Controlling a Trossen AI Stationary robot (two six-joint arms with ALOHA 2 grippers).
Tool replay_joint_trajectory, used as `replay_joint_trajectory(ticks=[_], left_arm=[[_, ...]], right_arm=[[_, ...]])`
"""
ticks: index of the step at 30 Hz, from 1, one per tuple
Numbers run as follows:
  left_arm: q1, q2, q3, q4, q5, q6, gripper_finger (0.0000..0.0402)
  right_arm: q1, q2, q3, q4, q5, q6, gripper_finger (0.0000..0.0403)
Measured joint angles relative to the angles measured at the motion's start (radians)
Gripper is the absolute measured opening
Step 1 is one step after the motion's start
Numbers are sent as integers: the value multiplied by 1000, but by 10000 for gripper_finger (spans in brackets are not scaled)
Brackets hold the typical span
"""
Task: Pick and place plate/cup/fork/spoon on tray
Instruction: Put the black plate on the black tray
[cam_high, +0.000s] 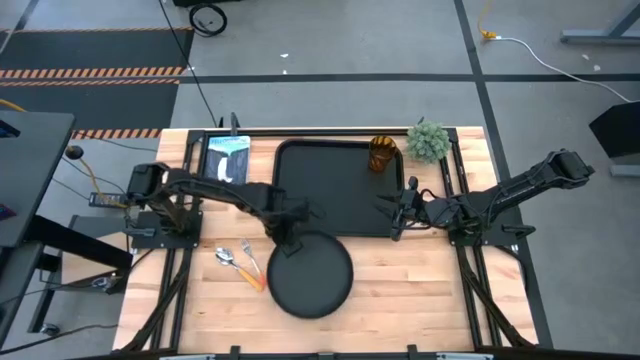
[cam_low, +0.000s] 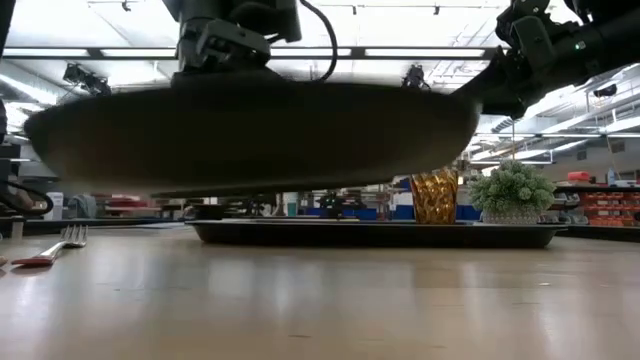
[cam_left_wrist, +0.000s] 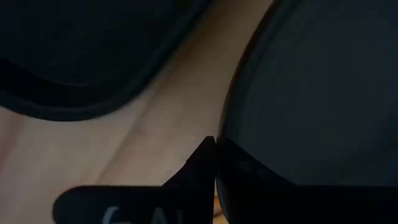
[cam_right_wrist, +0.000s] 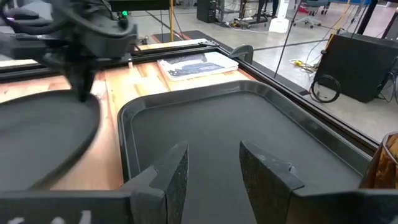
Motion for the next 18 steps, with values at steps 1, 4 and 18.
replay_joint_trajectory(ticks=[1,4,18], left_arm=[[17,-2,1,2,-1,8,13],[65,-1,28,-14,-2,47,13],[304,1,125,30,-77,212,13]], right_arm=[[0,0,0,4,-7,-1,151],[-1,0,0,9,-20,-2,151],[-19,0,0,50,-19,-34,151]])
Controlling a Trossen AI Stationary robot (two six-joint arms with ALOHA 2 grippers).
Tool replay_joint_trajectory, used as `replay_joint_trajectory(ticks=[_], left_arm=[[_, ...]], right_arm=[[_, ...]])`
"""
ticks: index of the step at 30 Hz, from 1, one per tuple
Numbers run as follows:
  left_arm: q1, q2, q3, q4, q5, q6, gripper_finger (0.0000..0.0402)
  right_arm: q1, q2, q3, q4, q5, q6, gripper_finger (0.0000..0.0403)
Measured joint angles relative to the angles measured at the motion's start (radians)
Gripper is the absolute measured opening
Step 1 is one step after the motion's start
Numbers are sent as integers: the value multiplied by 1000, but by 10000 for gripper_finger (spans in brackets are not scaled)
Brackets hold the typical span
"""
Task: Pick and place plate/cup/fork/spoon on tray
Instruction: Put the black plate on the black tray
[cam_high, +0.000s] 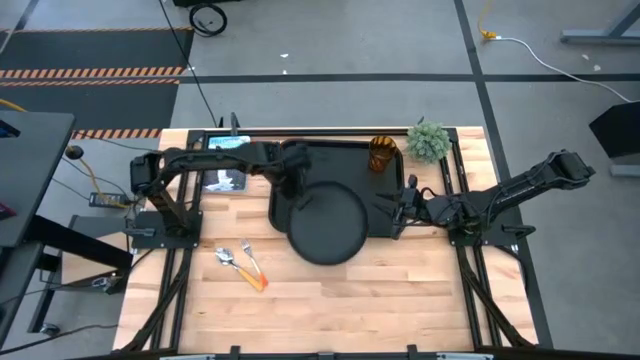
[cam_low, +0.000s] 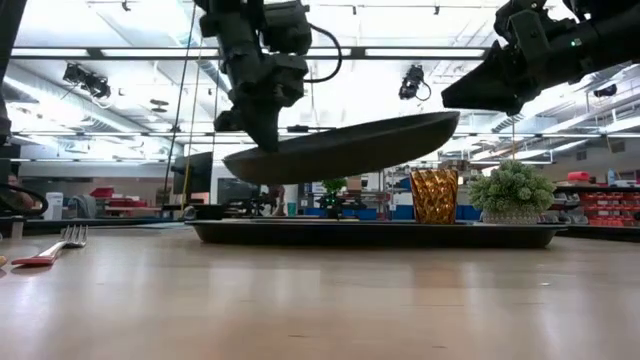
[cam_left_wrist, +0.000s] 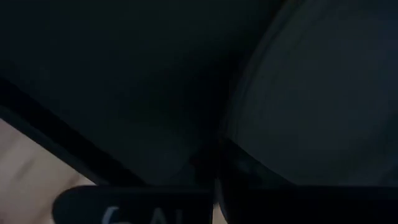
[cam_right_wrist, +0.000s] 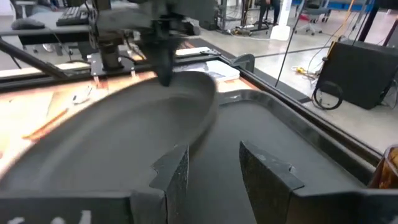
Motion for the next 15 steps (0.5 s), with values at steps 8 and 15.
replay_joint_trajectory(ticks=[8,15], left_arm=[[127,17,0,117,-15,54,13],[171,114,31,147,32,95,13]], right_arm=[[-3,0,0,116,8,-78,151],[-4,0,0,140,-1,-103,151]])
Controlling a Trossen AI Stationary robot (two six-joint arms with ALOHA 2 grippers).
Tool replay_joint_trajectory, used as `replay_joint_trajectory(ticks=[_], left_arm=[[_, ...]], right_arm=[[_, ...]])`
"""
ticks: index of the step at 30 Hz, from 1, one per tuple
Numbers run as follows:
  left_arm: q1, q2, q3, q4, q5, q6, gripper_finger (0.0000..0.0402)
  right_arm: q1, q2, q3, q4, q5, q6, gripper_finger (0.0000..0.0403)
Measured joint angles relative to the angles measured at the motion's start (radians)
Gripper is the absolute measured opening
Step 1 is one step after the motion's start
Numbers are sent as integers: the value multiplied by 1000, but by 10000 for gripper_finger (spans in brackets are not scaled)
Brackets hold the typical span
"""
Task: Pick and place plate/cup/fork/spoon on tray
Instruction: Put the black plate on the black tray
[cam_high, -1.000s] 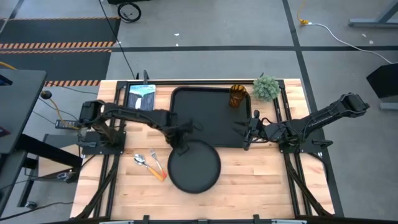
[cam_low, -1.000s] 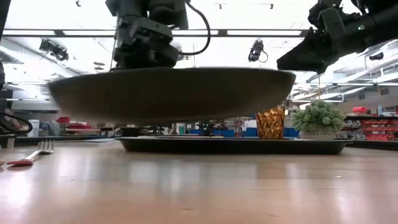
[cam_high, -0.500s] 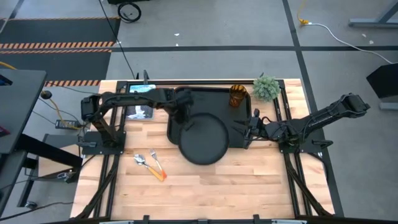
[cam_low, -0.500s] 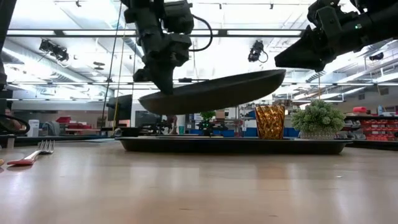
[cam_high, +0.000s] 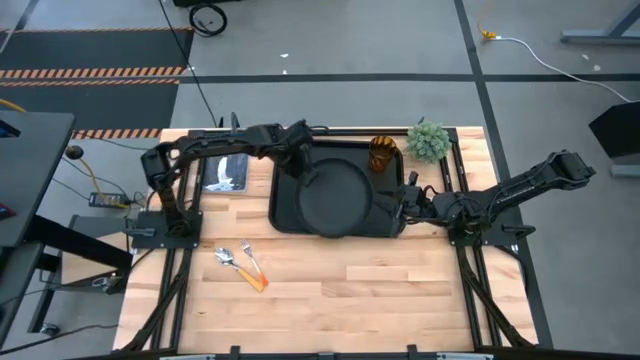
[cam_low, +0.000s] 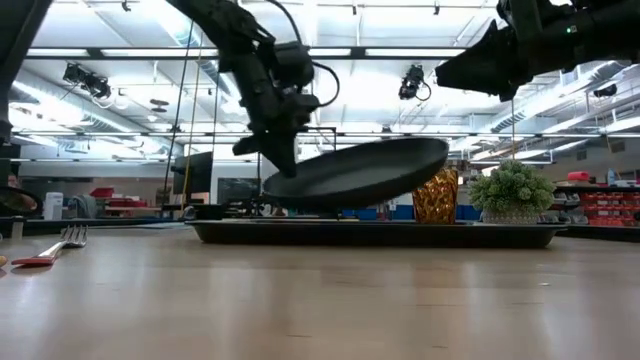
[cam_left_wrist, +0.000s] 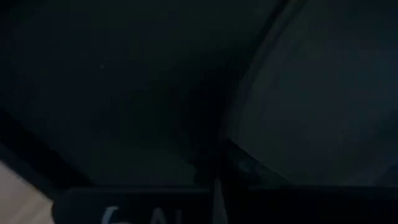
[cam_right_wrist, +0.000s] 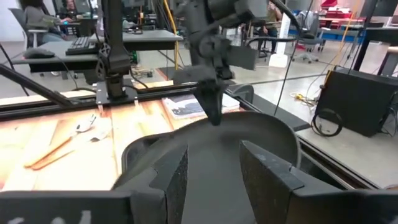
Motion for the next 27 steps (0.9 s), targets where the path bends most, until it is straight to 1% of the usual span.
replay_joint_trajectory(ticks=[4,7,12,15,18,23,27], left_arm=[[0,81,84,-13,1,42,13],[0,148,171,-52,-2,79,13],[4,250,313,-143,-26,129,13],[5,288,371,-161,-45,150,13],[13,308,402,-165,-48,167,13],[35,313,406,-170,-51,171,14],[44,313,406,-173,-82,196,14]], right_arm=[[0,0,0,-7,-1,0,151],[1,0,0,-11,-1,0,151],[1,0,0,-25,-3,5,151],[2,0,0,-29,-3,8,151],[2,0,0,-29,-3,11,151],[2,0,0,-29,-2,11,151],[2,0,0,-29,-2,11,151]])
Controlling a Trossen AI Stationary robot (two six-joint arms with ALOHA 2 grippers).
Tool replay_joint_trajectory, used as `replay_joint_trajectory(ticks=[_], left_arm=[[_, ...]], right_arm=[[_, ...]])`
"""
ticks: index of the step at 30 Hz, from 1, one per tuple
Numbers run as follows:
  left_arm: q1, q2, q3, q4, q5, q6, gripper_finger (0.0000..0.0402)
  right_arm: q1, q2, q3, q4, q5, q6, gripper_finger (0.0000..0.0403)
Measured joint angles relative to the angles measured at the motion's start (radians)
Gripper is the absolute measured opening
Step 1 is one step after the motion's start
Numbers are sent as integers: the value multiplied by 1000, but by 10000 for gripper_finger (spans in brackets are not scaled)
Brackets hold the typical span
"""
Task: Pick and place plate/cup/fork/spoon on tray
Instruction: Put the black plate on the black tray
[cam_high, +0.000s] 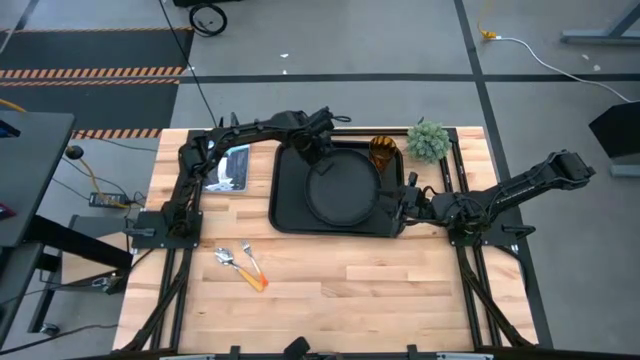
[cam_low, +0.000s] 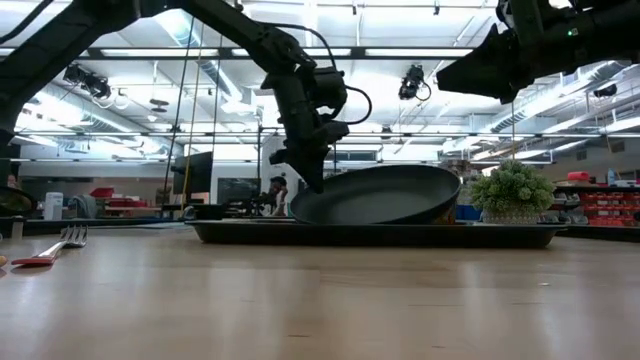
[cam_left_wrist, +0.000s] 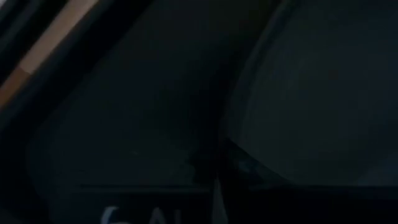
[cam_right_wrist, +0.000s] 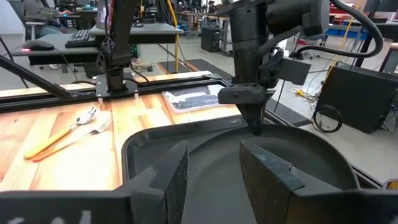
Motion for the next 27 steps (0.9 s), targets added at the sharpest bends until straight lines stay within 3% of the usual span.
replay_joint_trajectory(ticks=[5,11,17,23,27], left_arm=[[4,0,0,6,-34,18,30],[4,0,0,10,-78,41,80],[13,-15,0,-32,-93,181,127],[17,-33,-3,-180,-143,262,131],[16,-32,-63,-147,-181,252,121]], right_arm=[[0,0,0,0,0,0,151],[0,0,0,0,0,0,151],[0,0,0,-8,0,12,151],[0,0,0,-12,1,0,151],[8,0,0,-43,-16,42,151]])
